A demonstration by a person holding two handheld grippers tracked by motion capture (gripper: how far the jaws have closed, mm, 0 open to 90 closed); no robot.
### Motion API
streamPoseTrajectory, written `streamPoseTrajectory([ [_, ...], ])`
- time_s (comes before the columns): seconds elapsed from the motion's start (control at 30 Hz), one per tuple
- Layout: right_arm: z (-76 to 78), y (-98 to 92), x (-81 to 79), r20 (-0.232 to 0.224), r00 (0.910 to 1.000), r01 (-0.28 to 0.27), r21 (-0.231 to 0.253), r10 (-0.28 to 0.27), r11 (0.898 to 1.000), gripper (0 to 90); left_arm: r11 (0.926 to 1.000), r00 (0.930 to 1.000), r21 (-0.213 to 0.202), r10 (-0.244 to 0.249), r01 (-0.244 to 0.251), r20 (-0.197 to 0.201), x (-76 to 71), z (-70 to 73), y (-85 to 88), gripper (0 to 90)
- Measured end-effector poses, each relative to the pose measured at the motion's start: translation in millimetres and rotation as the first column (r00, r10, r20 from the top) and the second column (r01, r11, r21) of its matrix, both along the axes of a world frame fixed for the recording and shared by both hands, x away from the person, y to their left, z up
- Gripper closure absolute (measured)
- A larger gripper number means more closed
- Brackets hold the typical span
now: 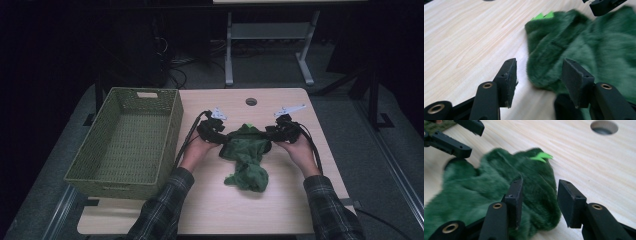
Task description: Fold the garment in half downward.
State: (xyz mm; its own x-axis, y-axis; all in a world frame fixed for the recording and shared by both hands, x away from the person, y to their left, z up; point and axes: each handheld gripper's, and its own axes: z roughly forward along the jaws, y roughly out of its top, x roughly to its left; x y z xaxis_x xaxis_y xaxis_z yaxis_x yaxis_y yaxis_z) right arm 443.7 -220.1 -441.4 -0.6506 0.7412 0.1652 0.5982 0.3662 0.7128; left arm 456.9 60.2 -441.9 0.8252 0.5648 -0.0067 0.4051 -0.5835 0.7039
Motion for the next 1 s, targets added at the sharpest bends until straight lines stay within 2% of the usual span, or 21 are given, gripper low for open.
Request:
streamPoseTrajectory([
  [0.13,-12.6,2.2,6.4,-0.005,0.9999,-0.011,-0.017,0.011,1.000,55.8,0.9999,0.9998,0.010,-0.010,0.011,-0.017,6.8,-7.3,-6.4,46.5],
  [0.33,-21.4,4.2,11.6,-0.008,1.0000,0.000,-0.028,0.000,1.000,59.8,0.9999,0.9994,0.015,-0.007,0.008,-0.034,16.0,-14.9,-11.9,51.1],
  [0.43,-24.0,3.6,13.0,-0.014,0.9999,0.009,-0.039,-0.010,0.999,63.9,0.9990,0.9994,0.041,-0.015,0.016,-0.030,19.9,-16.3,-14.6,55.4],
  [0.57,-27.1,2.2,14.7,-0.029,0.9995,0.012,-0.043,-0.013,0.999,67.6,0.9986,0.9991,0.049,-0.016,0.018,-0.040,22.4,-21.8,-16.6,60.8],
  [0.63,-27.2,2.5,14.5,-0.034,0.9994,0.010,-0.042,-0.012,0.999,73.4,0.9986,0.9988,0.047,-0.024,0.026,-0.043,22.3,-23.3,-17.4,65.8],
  [0.73,-26.7,2.6,13.9,-0.040,0.9992,0.000,-0.042,-0.002,0.999,83.1,0.9983,0.9989,0.048,-0.031,0.033,-0.036,20.8,-22.5,-18.9,78.4],
  [0.8,-25.9,2.4,13.6,-0.042,0.9991,0.000,-0.040,-0.002,0.999,85.8,0.9983,0.9987,0.046,-0.034,0.035,-0.038,19.9,-20.5,-19.4,85.4],
  [1.0,-16.0,0.5,9.8,-0.027,0.9996,0.009,-0.031,-0.010,0.999,86.5,0.9991,0.9986,0.009,-0.042,0.042,-0.033,15.7,-7.3,-15.9,86.3],
])
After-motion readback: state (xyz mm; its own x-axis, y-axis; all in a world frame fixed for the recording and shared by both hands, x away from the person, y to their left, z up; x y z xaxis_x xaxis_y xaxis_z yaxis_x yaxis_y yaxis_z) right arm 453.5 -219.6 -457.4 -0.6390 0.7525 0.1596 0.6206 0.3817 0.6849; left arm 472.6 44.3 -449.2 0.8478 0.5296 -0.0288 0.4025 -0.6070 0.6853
